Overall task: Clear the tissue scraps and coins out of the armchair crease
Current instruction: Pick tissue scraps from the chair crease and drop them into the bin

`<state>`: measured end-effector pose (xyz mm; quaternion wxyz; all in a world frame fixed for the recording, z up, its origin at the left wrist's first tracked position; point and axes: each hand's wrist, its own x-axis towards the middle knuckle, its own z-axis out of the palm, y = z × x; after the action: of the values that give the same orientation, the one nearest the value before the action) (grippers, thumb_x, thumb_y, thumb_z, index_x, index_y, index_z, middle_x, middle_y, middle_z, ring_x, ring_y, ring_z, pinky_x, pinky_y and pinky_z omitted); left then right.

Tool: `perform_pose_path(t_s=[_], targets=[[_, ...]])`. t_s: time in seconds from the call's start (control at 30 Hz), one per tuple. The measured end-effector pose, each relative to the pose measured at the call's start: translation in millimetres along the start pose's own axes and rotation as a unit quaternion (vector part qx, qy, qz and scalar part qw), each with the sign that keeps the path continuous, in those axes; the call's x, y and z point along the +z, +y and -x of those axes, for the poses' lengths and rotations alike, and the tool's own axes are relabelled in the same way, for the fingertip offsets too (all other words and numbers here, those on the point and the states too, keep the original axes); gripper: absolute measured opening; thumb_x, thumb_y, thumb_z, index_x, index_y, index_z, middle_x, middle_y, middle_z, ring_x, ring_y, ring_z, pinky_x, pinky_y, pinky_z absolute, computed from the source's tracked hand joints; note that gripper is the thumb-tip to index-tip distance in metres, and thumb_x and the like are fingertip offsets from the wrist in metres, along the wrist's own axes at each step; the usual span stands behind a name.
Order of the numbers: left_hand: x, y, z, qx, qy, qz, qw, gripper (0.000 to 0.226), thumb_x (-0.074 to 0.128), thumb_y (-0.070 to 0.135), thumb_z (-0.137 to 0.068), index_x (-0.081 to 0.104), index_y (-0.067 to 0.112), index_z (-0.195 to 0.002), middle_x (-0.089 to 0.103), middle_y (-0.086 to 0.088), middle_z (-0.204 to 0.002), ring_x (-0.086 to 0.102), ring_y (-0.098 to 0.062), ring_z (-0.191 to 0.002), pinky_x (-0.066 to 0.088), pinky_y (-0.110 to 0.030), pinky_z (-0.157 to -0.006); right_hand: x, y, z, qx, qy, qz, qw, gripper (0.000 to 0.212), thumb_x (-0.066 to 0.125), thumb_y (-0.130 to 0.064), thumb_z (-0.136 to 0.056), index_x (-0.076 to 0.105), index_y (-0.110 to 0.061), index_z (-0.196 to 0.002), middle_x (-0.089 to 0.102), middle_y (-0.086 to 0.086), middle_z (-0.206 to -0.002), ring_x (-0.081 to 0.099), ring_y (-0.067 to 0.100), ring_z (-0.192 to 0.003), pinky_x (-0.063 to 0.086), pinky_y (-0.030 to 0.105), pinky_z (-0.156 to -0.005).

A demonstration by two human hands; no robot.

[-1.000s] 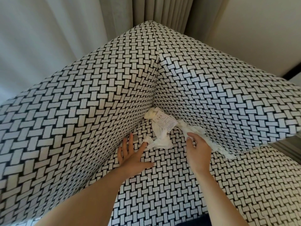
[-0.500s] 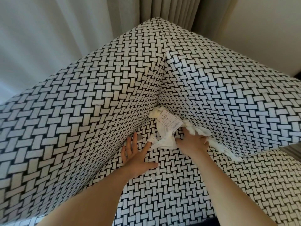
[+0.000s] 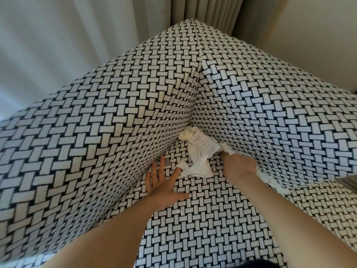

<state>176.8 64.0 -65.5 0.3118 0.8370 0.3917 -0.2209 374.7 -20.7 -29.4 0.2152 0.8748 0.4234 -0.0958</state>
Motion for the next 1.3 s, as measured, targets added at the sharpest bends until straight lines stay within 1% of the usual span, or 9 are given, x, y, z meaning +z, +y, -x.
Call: perform_pose_path(t_s=[0.17,0.27,0.33,0.47,0.6,0.8,0.93,1.07,1.3], targets=[[1.6,-0.6,-1.4,0.001,0.003,0.004,1.0,0.095,0.059,0.061,-0.078,-0.007,0.046,-0.146,-0.052,-0.001,-0.138,-0.045,-0.026,-0.13,-0.023,-0.046,-0.108,-5.2,16.9,7.7,-0.055,0.052,-0.017,0.997,0.034,0.041,-0.021,-0.098,0.048,-0.029,-0.13,0.066,-0.004,-0.096,0.063,0.015,-0.082,0.033,0.023,-0.057],[2.3,-0.6,-1.7,0.004,0.006,0.0,1.0,0.095,0.058,0.062,-0.078,-0.005,0.045,-0.146,-0.052,-0.001,-0.138,-0.046,-0.025,-0.129,-0.024,-0.046,-0.107,-18.0,22.8,16.1,-0.124,0.207,-0.028,0.97,0.011,0.071,-0.021,-0.081,0.069,-0.015,-0.089,0.054,-0.005,-0.047,0.039,0.012,-0.034,0.013,0.012,-0.044],[2.1,0.0,-1.5,0.005,0.005,0.002,1.0,0.095,0.058,0.062,-0.078,-0.006,0.045,-0.146,-0.052,-0.001,-0.138,-0.046,-0.026,-0.129,-0.023,-0.046,-0.108,-25.1,22.7,15.1,-0.134,0.276,-0.054,0.95,0.018,0.081,-0.023,-0.07,0.068,-0.012,-0.077,0.044,-0.006,-0.036,0.026,0.011,-0.028,0.014,0.009,-0.045],[1.1,-0.5,-1.1,0.006,0.005,0.009,1.0,0.095,0.059,0.062,-0.078,-0.005,0.045,-0.146,-0.053,0.0,-0.138,-0.046,-0.025,-0.129,-0.024,-0.046,-0.107,-25.2,8.7,2.9,-0.075,0.177,-0.012,0.981,0.04,0.056,-0.025,-0.09,0.049,-0.021,-0.129,0.06,-0.004,-0.066,0.043,0.013,-0.049,0.02,0.019,-0.041],[0.8,-0.4,-0.1,0.005,0.002,0.012,1.0,0.095,0.059,0.06,-0.078,-0.006,0.045,-0.146,-0.053,0.0,-0.138,-0.046,-0.024,-0.129,-0.025,-0.043,-0.106,-21.1,1.5,-7.3,-0.06,0.096,0.016,0.993,0.055,0.045,-0.011,-0.094,0.027,-0.026,-0.143,0.066,-0.004,-0.091,0.051,0.015,-0.065,0.029,0.023,-0.049],[1.4,-0.3,-1.3,0.003,0.003,0.011,1.0,0.095,0.06,0.059,-0.078,-0.005,0.046,-0.146,-0.052,0.001,-0.138,-0.046,-0.025,-0.129,-0.024,-0.045,-0.107,-14.6,0.6,-21.3,-0.051,0.061,0.027,0.996,0.054,0.045,-0.006,-0.095,0.028,-0.025,-0.142,0.065,-0.003,-0.097,0.056,0.014,-0.07,0.028,0.023,-0.044],[3.4,-0.9,-2.1,0.002,0.008,0.01,1.0,0.095,0.06,0.06,-0.077,-0.004,0.047,-0.146,-0.053,0.001,-0.138,-0.045,-0.024,-0.129,-0.025,-0.044,-0.106,-10.7,3.1,-22.6,-0.065,0.056,0.045,0.995,0.041,0.048,-0.005,-0.094,0.041,-0.016,-0.133,0.066,-0.002,-0.103,0.065,0.016,-0.089,0.04,0.026,-0.057],[3.4,-1.1,-2.4,0.003,0.007,0.01,1.0,0.096,0.06,0.06,-0.077,-0.006,0.047,-0.145,-0.053,0.001,-0.138,-0.046,-0.024,-0.129,-0.024,-0.044,-0.107,-7.9,3.8,-18.5,-0.045,0.062,0.025,0.997,0.021,0.044,-0.008,-0.097,0.051,-0.007,-0.117,0.069,0.002,-0.097,0.068,0.017,-0.084,0.041,0.026,-0.058],[4.0,-0.9,-3.0,-0.001,0.006,0.002,1.0,0.096,0.059,0.061,-0.078,-0.008,0.046,-0.145,-0.052,-0.001,-0.138,-0.046,-0.025,-0.129,-0.025,-0.045,-0.106,-6.8,9.8,-7.5,-0.023,0.097,-0.023,0.995,0.017,0.044,-0.009,-0.096,0.051,-0.008,-0.112,0.069,0.002,-0.092,0.067,0.017,-0.077,0.038,0.026,-0.055]])
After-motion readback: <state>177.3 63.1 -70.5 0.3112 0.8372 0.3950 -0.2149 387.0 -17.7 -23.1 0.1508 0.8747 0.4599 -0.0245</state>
